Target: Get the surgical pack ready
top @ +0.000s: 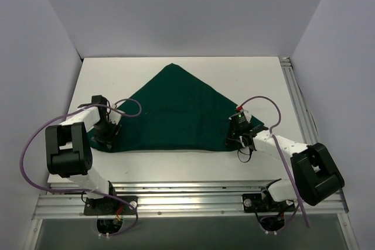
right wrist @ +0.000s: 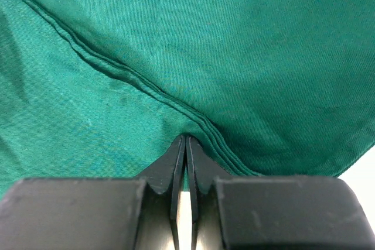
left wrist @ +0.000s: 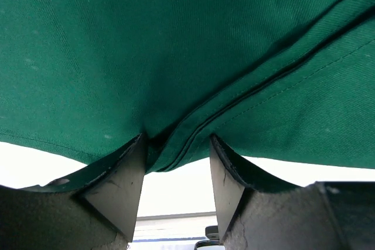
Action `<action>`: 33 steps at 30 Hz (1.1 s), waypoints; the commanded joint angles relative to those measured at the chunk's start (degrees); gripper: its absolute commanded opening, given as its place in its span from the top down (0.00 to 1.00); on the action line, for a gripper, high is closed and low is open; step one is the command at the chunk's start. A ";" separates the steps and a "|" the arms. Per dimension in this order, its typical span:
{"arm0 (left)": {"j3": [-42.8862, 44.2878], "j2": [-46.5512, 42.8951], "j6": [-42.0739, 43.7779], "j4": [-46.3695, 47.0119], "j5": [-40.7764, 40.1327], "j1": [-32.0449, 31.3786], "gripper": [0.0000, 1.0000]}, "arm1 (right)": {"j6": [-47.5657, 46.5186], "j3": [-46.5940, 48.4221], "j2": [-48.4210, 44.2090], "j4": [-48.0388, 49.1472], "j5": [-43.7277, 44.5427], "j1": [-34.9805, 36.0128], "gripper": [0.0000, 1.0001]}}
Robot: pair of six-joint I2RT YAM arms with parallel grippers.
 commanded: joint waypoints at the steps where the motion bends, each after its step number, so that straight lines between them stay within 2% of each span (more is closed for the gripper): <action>1: -0.49 -0.49 0.19 5.38 1.03 0.57 0.45 | -1.06 1.84 0.65 -3.77 0.77 -0.18 1.00; 3: 0.82 -2.33 0.19 4.06 1.55 0.83 0.45 | -1.85 4.47 -2.07 -6.42 3.05 -0.18 1.00; 4: 3.10 -5.12 0.02 0.57 4.95 2.58 0.43 | -3.94 10.84 -6.00 -11.47 6.02 -0.53 1.00; 6: 4.86 -7.42 -0.16 -0.16 6.20 3.46 0.41 | -4.66 12.21 -6.73 -12.48 8.24 -0.97 1.00; 9: 7.24 -10.51 -0.86 -1.13 10.78 8.55 0.35 | -7.47 15.03 -8.32 -14.69 10.18 -4.82 0.96; 11: 8.56 -11.30 -1.83 -0.43 12.71 12.86 0.34 | -8.70 14.34 -9.28 -14.25 9.39 -9.90 0.84; 12: 8.92 -11.39 -2.00 -0.26 13.33 14.09 0.33 | -9.06 13.81 -9.72 -13.29 7.47 -11.76 0.74; 13: 9.09 -11.39 -2.18 0.01 14.73 15.24 0.33 | -9.15 13.11 -10.60 -12.67 6.76 -13.52 0.61; 14: 9.10 -11.39 -2.36 0.27 15.18 16.99 0.32 | -9.41 11.71 -10.95 -11.97 5.88 -17.28 0.43; 17: 9.10 -10.34 -2.36 0.71 15.27 18.58 0.30 | -9.85 8.90 -10.79 -7.85 -0.26 -23.36 0.32; 21: 9.18 -8.49 -2.88 0.63 17.90 19.29 0.30 | -9.59 5.73 -5.44 -0.65 -8.52 -32.33 0.30; 24: 8.66 -8.67 -2.97 0.89 18.69 19.29 0.30 | -9.76 4.06 -2.27 3.75 -9.59 -33.58 0.32; 30: 10.85 -7.53 -2.97 -2.88 25.72 18.85 0.30 | -10.38 1.15 6.35 10.52 -11.35 -34.10 0.44; 33: 11.90 -7.96 -2.36 -5.95 28.71 15.96 0.31 | -10.12 -0.08 8.29 12.46 -12.49 -34.28 0.55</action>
